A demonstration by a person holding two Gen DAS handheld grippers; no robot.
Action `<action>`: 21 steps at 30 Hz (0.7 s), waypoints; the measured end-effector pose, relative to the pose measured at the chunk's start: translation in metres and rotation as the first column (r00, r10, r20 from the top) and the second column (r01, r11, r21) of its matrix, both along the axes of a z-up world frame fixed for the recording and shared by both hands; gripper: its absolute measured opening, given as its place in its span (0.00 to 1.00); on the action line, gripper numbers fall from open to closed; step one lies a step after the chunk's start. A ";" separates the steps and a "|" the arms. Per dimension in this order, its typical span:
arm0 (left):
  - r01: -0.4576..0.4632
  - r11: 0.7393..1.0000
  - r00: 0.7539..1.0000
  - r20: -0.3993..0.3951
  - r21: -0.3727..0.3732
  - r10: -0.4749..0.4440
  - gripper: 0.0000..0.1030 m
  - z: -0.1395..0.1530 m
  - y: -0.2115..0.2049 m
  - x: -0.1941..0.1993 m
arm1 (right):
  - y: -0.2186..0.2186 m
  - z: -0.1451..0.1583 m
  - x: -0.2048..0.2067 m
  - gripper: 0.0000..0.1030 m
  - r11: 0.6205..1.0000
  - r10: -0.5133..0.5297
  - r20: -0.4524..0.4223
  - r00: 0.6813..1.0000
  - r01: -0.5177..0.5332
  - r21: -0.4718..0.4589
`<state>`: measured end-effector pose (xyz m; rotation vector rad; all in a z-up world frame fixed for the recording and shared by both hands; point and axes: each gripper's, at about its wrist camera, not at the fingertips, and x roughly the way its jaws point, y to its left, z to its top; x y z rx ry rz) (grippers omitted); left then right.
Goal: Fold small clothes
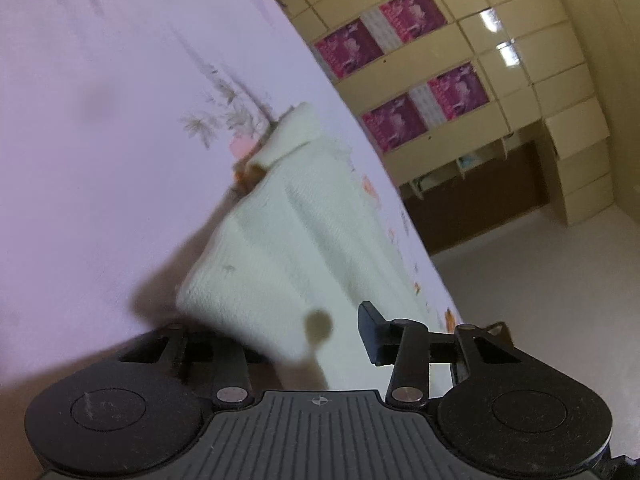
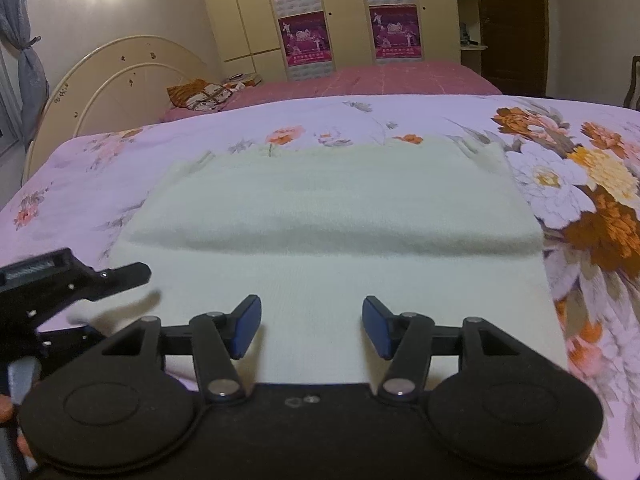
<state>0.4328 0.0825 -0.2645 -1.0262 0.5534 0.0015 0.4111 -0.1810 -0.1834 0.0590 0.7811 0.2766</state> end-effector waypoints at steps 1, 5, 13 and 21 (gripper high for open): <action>-0.002 1.000 1.000 0.007 -0.001 0.002 0.42 -0.002 -0.001 0.006 | 0.001 -0.001 0.004 0.54 1.000 0.005 0.000 1.000 -0.005 0.003; -0.028 1.000 0.999 0.033 -0.005 0.028 0.42 -0.008 -0.003 0.024 | 0.005 -0.002 0.018 0.54 1.000 0.020 0.008 1.000 -0.020 0.013; -0.064 0.998 0.998 0.009 0.005 0.064 0.09 -0.013 0.006 0.035 | 0.017 -0.002 0.035 0.54 0.998 0.052 0.039 0.998 -0.051 -0.038; -0.046 0.999 0.997 0.059 0.008 0.046 0.07 -0.006 0.010 0.038 | 0.026 0.007 0.047 0.54 0.987 0.054 0.116 0.992 -0.036 -0.156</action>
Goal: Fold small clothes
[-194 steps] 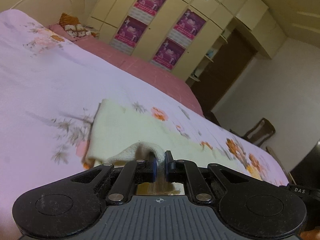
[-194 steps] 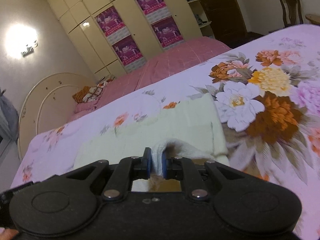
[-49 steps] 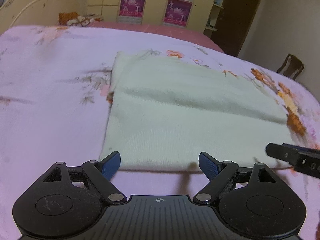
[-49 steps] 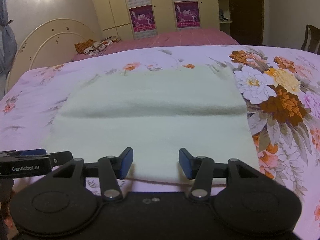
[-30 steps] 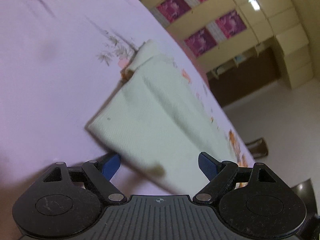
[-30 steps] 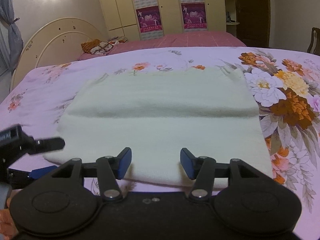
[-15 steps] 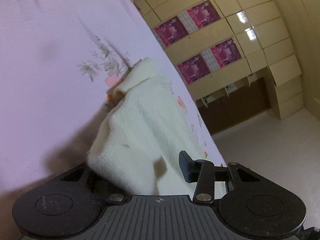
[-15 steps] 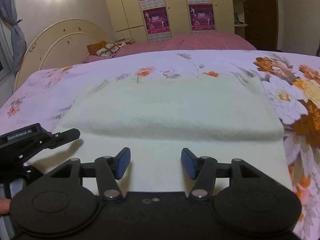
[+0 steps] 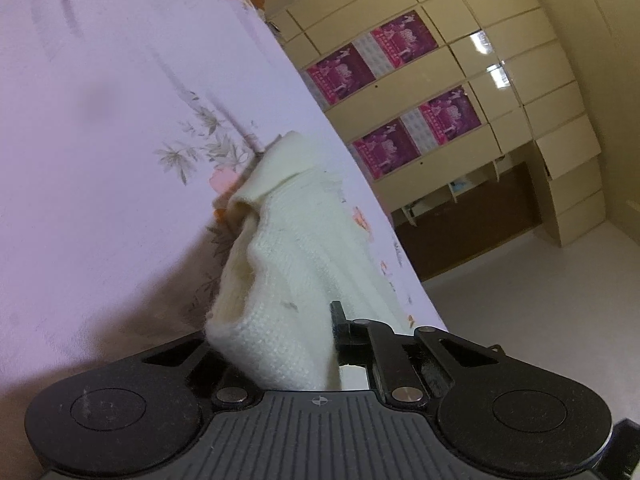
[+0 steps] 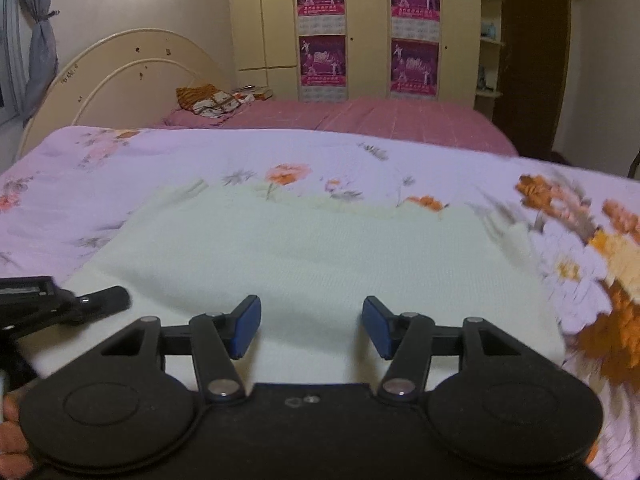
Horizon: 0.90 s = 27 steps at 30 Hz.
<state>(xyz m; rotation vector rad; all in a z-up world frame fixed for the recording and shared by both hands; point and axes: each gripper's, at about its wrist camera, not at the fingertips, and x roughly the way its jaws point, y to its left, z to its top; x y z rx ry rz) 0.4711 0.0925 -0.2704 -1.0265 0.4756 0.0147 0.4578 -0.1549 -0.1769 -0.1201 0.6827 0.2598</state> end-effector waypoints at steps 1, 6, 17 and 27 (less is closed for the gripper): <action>0.000 1.000 1.000 0.004 -0.005 0.000 0.07 0.000 0.001 -0.001 | 0.002 -0.001 0.002 0.54 1.000 -0.001 0.005 1.000 0.001 -0.016; 0.029 0.999 0.999 0.037 0.024 -0.030 0.07 0.008 -0.001 0.003 | 0.018 -0.031 -0.002 0.56 0.980 0.043 -0.010 0.999 -0.044 -0.194; 0.373 0.888 0.900 0.127 0.270 -0.416 0.07 0.067 -0.081 0.067 | -0.006 -0.016 -0.010 0.53 0.999 0.018 -0.001 1.000 -0.018 -0.048; 0.579 0.752 0.803 -0.062 0.317 -0.592 0.07 0.044 -0.159 0.094 | -0.100 -0.013 -0.046 0.53 0.983 -0.157 -0.060 0.986 0.161 0.088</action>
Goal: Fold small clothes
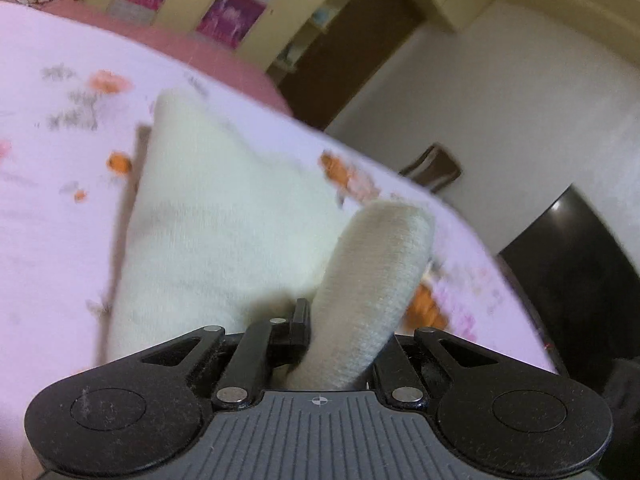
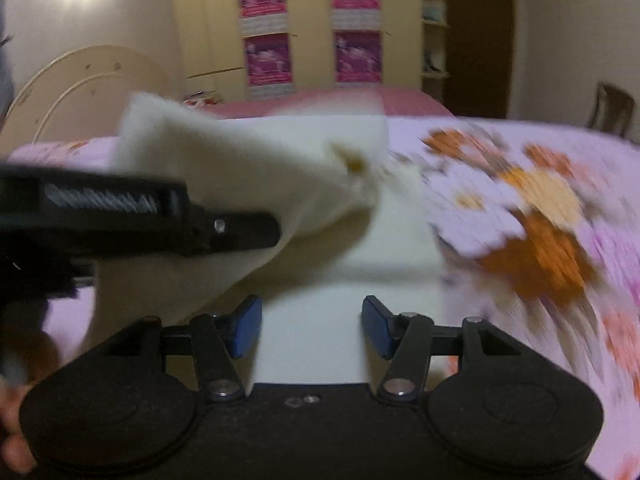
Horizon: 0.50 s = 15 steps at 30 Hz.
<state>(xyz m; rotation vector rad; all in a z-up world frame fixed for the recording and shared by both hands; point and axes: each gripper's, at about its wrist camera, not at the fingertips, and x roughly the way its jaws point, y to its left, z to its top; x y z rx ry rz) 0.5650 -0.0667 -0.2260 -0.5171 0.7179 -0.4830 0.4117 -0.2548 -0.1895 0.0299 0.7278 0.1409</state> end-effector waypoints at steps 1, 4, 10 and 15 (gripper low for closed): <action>0.000 1.000 1.000 0.011 0.021 0.000 0.08 0.001 -0.002 -0.001 | -0.007 0.000 -0.003 0.53 1.000 -0.008 -0.010 1.000 0.008 0.026; 0.016 1.000 1.000 0.009 0.012 -0.017 0.51 0.009 -0.004 -0.009 | -0.017 0.002 -0.011 0.53 0.997 -0.018 -0.030 0.999 0.020 0.077; 0.062 0.998 0.998 0.033 -0.016 -0.061 0.67 0.033 -0.006 -0.041 | -0.025 0.012 -0.024 0.55 0.994 -0.043 -0.043 0.998 0.047 0.096; -0.037 0.999 0.999 0.031 -0.032 0.038 0.67 0.050 0.025 -0.056 | -0.026 0.020 -0.035 0.58 0.994 -0.056 -0.049 0.997 0.061 0.087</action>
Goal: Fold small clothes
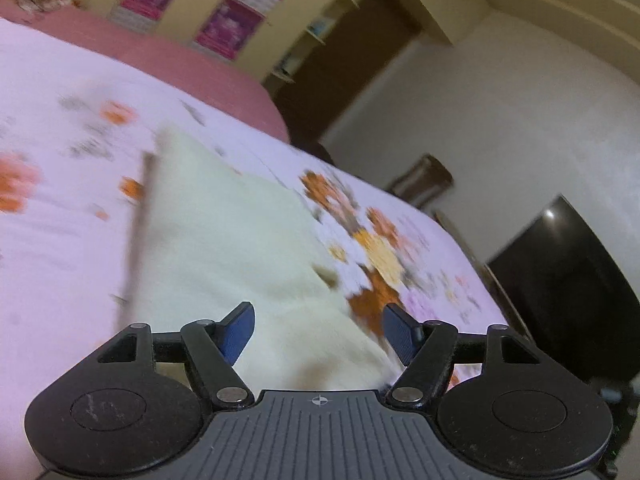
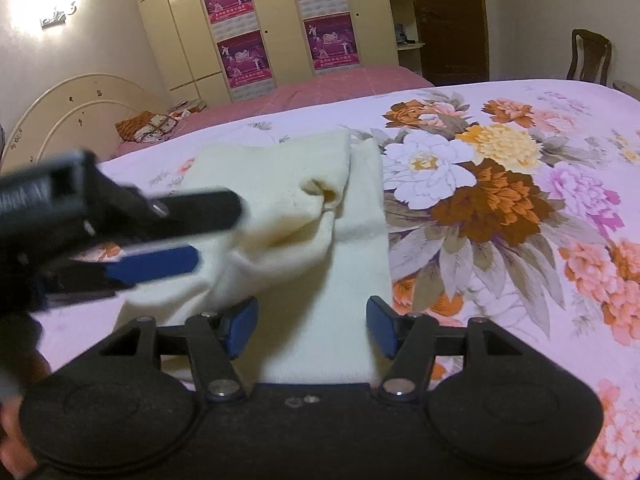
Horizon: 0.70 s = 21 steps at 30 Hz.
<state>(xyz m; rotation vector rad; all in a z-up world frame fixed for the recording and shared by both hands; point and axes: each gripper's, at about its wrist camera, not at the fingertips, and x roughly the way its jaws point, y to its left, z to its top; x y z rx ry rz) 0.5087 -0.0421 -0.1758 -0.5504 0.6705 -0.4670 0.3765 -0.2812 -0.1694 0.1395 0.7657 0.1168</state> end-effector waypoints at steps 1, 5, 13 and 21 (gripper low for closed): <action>-0.018 1.000 1.000 0.005 0.014 0.018 0.67 0.000 0.006 -0.001 | -0.002 0.001 -0.002 0.58 1.000 -0.003 -0.001 1.000 0.003 -0.001; -0.076 0.992 0.997 0.010 0.102 0.075 0.67 -0.007 0.023 0.002 | -0.012 0.007 -0.013 0.59 0.999 -0.026 -0.012 1.000 0.026 0.027; -0.047 0.986 0.991 -0.113 0.160 0.066 0.67 -0.053 0.026 0.004 | -0.017 0.025 -0.024 0.61 0.992 -0.020 0.004 1.000 0.019 0.125; -0.068 0.990 0.990 -0.112 0.119 0.082 0.67 -0.054 0.036 0.006 | -0.010 -0.004 0.009 0.60 0.983 -0.014 -0.075 0.997 0.027 0.184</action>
